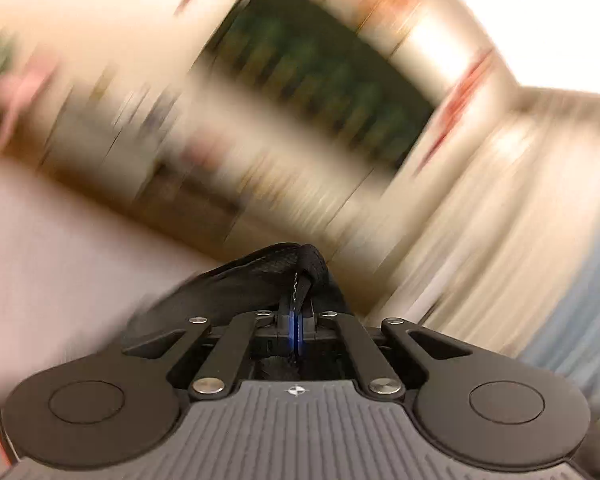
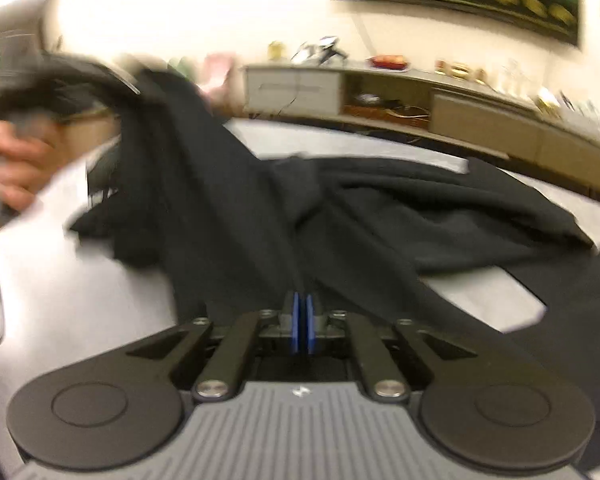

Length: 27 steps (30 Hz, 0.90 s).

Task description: Fold clothes

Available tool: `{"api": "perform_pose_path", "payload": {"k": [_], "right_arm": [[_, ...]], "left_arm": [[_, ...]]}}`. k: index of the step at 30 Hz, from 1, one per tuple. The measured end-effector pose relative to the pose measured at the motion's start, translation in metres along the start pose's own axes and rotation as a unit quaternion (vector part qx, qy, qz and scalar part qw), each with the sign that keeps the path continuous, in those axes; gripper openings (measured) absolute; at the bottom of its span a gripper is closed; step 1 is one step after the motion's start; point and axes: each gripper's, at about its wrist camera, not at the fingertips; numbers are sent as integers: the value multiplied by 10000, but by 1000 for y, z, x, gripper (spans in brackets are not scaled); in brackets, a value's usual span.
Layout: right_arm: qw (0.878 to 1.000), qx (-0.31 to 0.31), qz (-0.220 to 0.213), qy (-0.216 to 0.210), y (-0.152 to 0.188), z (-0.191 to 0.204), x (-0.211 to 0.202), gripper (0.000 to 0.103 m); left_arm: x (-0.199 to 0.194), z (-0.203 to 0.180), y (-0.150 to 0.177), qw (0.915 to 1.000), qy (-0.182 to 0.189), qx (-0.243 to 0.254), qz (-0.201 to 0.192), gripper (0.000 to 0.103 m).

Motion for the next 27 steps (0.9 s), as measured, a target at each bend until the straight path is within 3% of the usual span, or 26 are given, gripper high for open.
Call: {"api": "perform_pose_path", "payload": {"k": [2,3,4,6,8,11,13,17,20,23,24,26,27], "right_arm": [[9986,491,-183,-106,-5,-28,-21,41],[9974,684,-227,-57,-5,-43,-30,63],[9961,842,-243,93,-5,-58,-37,75],[9910,1174,-85,645,-2,-96,-41,79],[9775,1737,158,1184,4,-137,-38,79],[9513,2657,312,1532,16,-188,-40,79],[9370,2988,284,1788,22,-209,-46,81],[9201,3194,264,2254,30,-237,-49,91],[9130,3224,430,2463,36,-250,-33,91],[9168,2905,698,2650,37,-261,-16,93],[9212,2672,750,2726,34,-262,-10,90],[9277,2264,806,2855,27,-260,0,52],[9300,2207,775,2836,23,-259,1,4]], "left_arm": [[-61,-5,-40,9986,-4,239,-473,0],[-92,-6,-57,9971,-58,369,-664,0],[-109,3,-65,9974,-249,412,-545,0],[-124,34,-63,9958,-860,261,156,0],[-131,67,-46,9850,-1463,-63,916,0],[-140,84,-14,9743,-1766,-126,1391,0],[-142,84,-3,9738,-1774,-85,1417,0],[-140,86,3,9761,-1689,-103,1364,0],[-137,87,5,9756,-1710,-75,1374,0],[-127,83,6,9720,-1937,-73,1330,0],[-121,82,6,9700,-2047,-72,1306,0],[-102,82,3,9666,-2288,-72,1150,0],[-88,81,-5,9667,-2341,-61,1032,0]]}}
Point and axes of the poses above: each gripper's, at about its wrist camera, not at the fingertips, and x roughly the way its jaws point, z to its left, y to its underside, and after that the axes turned 2 degrees about -z, right-handed
